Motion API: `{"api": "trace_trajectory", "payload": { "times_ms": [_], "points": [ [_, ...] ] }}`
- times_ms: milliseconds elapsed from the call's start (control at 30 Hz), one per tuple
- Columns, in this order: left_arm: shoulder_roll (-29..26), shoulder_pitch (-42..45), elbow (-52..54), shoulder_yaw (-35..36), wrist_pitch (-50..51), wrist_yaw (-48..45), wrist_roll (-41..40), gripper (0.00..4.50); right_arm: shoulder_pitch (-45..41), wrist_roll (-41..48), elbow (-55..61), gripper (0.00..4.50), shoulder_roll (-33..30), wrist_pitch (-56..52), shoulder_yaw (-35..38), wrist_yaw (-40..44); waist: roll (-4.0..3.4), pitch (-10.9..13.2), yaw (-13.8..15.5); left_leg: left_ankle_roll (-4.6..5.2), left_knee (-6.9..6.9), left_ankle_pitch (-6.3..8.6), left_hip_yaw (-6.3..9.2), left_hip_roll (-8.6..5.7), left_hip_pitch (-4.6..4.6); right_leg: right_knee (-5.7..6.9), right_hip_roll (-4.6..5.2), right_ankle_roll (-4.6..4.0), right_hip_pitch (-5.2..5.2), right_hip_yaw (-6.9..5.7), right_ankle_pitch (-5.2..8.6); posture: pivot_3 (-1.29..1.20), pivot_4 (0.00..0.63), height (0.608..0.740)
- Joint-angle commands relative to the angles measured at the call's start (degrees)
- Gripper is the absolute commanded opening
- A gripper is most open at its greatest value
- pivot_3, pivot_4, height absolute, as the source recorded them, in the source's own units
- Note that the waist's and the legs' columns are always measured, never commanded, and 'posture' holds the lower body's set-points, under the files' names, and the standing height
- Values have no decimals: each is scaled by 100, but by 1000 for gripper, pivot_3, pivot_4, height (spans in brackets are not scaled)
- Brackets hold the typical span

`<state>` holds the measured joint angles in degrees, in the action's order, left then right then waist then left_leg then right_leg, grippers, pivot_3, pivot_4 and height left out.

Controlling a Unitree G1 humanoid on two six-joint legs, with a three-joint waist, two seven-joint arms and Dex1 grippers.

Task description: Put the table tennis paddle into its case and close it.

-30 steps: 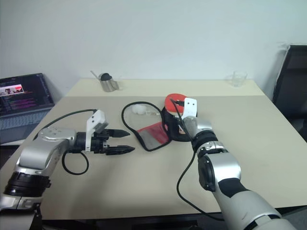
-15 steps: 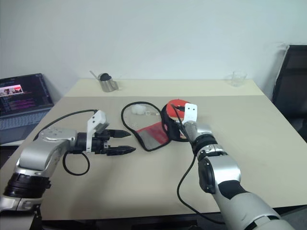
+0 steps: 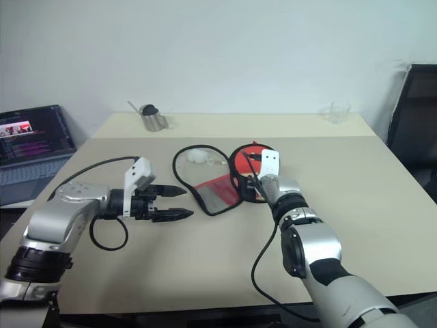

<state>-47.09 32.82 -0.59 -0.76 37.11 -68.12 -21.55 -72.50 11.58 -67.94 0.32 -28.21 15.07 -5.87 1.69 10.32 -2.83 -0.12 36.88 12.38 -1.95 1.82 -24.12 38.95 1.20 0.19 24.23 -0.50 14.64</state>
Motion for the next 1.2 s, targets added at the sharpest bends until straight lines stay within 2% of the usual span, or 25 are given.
{"api": "trace_trajectory", "payload": {
  "times_ms": [33,200,333,433,667,767,967,1100,1200],
  "points": [
    [-37,94,122,57,-47,14,-67,4143,-71,38,172,4462,19,34,-9,162,0,0,0,0,0,0,0,0,0,0,0,0,0,0,0,0,150,740],
    [159,380,-564,78,-317,364,202,4143,-113,-31,974,4462,-246,-609,-342,803,0,0,7,0,1,0,1,-2,0,1,-2,0,0,-2,0,0,150,740],
    [458,807,-1525,118,-618,928,524,4143,488,103,3227,4462,-785,-1951,-824,1495,0,0,80,0,4,0,5,-3,-2,-1,-4,1,-2,-7,1,0,150,740],
    [673,1092,-2286,-8,-857,1304,860,4143,1169,319,5103,4462,-1495,-2905,-1185,2106,1,-1,136,1,3,1,12,-6,-13,-7,-3,3,-2,-14,2,0,150,740],
    [1239,1854,-3892,-207,-1102,1893,1404,4143,2187,730,7268,4462,-2793,-4031,-1150,2803,2,0,130,1,10,1,14,-9,-25,-3,-1,4,7,-17,2,0,150,740],
    [1525,2215,-4715,-359,-1305,2197,1724,4143,2377,791,7527,4462,-2981,-4143,-1100,2873,2,0,89,2,10,1,12,-9,-21,-1,-5,9,7,-16,5,0,150,740],
    [2144,2832,-5839,-338,-1667,2696,1979,4143,2420,759,7588,4462,-2947,-4183,-1051,2716,3,0,108,1,10,1,10,-7,-16,1,-11,25,7,-14,14,0,150,740],
    [2340,3028,-6122,-232,-1917,2879,1999,4143,2449,742,7620,4462,-2955,-4163,-1036,2643,4,0,124,1,11,1,9,-15,-22,-5,-2,12,7,-14,4,0,150,740],
    [2200,2954,-6001,-198,-1856,2616,1960,4143,2512,744,7662,4462,-2981,-4184,-991,2612,4,1,122,1,10,1,9,-15,-26,-10,-1,11,7,-14,1,0,150,740]
  ]
}}
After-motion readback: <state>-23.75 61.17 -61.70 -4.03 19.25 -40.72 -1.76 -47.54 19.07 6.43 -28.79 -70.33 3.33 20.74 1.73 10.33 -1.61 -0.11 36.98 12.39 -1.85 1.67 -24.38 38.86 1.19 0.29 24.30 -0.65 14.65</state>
